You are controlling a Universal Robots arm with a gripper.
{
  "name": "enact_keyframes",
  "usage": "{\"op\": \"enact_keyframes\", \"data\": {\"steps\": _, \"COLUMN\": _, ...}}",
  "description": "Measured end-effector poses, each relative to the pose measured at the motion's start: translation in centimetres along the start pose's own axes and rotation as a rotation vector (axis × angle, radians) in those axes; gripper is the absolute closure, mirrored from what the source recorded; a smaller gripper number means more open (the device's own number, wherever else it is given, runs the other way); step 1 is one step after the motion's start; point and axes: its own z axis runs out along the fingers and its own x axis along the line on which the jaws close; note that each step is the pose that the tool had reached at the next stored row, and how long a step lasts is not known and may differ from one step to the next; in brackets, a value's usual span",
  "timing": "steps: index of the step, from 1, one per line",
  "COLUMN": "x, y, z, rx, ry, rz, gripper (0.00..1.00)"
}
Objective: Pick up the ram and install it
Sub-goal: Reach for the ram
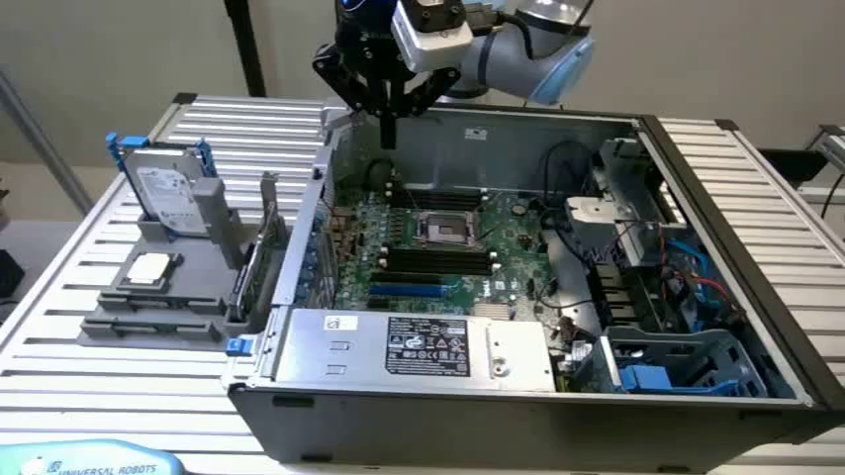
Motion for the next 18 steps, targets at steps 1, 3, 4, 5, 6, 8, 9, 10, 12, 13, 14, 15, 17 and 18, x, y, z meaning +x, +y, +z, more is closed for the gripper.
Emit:
{"op": "enact_keyframes", "data": {"steps": 1, "x": 0.0, "y": 0.0, "z": 0.0, "rx": 0.0001, "ry": 0.0, "rz": 0.0, "gripper": 0.89}}
{"op": "enact_keyframes", "data": {"steps": 3, "x": 0.0, "y": 0.0, "z": 0.0, "rx": 0.0, "ry": 0.0, "rz": 0.0, "gripper": 0.89}}
{"op": "enact_keyframes", "data": {"steps": 4, "x": 0.0, "y": 0.0, "z": 0.0, "rx": 0.0, "ry": 0.0, "rz": 0.0, "gripper": 0.89}}
{"op": "enact_keyframes", "data": {"steps": 5, "x": 0.0, "y": 0.0, "z": 0.0, "rx": 0.0, "ry": 0.0, "rz": 0.0, "gripper": 0.89}}
{"op": "enact_keyframes", "data": {"steps": 6, "x": 0.0, "y": 0.0, "z": 0.0, "rx": 0.0, "ry": 0.0, "rz": 0.0, "gripper": 0.89}}
{"op": "enact_keyframes", "data": {"steps": 8, "x": 0.0, "y": 0.0, "z": 0.0, "rx": 0.0, "ry": 0.0, "rz": 0.0, "gripper": 0.89}}
{"op": "enact_keyframes", "data": {"steps": 9, "x": 0.0, "y": 0.0, "z": 0.0, "rx": 0.0, "ry": 0.0, "rz": 0.0, "gripper": 0.89}}
{"op": "enact_keyframes", "data": {"steps": 10, "x": 0.0, "y": 0.0, "z": 0.0, "rx": 0.0001, "ry": 0.0, "rz": 0.0, "gripper": 0.89}}
{"op": "enact_keyframes", "data": {"steps": 12, "x": 0.0, "y": 0.0, "z": 0.0, "rx": 0.0, "ry": 0.0001, "rz": 0.0, "gripper": 0.89}}
{"op": "enact_keyframes", "data": {"steps": 13, "x": 0.0, "y": 0.0, "z": 0.0, "rx": 0.0, "ry": 0.0, "rz": 0.0, "gripper": 0.89}}
{"op": "enact_keyframes", "data": {"steps": 14, "x": 0.1, "y": -0.02, "z": -0.01, "rx": 0.0001, "ry": 0.0001, "rz": 0.0, "gripper": 0.89}}
{"op": "enact_keyframes", "data": {"steps": 15, "x": 0.2, "y": -0.03, "z": -0.02, "rx": 0.0003, "ry": 0.0001, "rz": 0.0, "gripper": 0.89}}
{"op": "enact_keyframes", "data": {"steps": 17, "x": 0.9, "y": -0.1, "z": -0.03, "rx": 0.0001, "ry": 0.0001, "rz": -0.001, "gripper": 0.89}}
{"op": "enact_keyframes", "data": {"steps": 18, "x": 1.3, "y": -0.13, "z": -0.03, "rx": 0.0001, "ry": 0.0001, "rz": -0.001, "gripper": 0.89}}
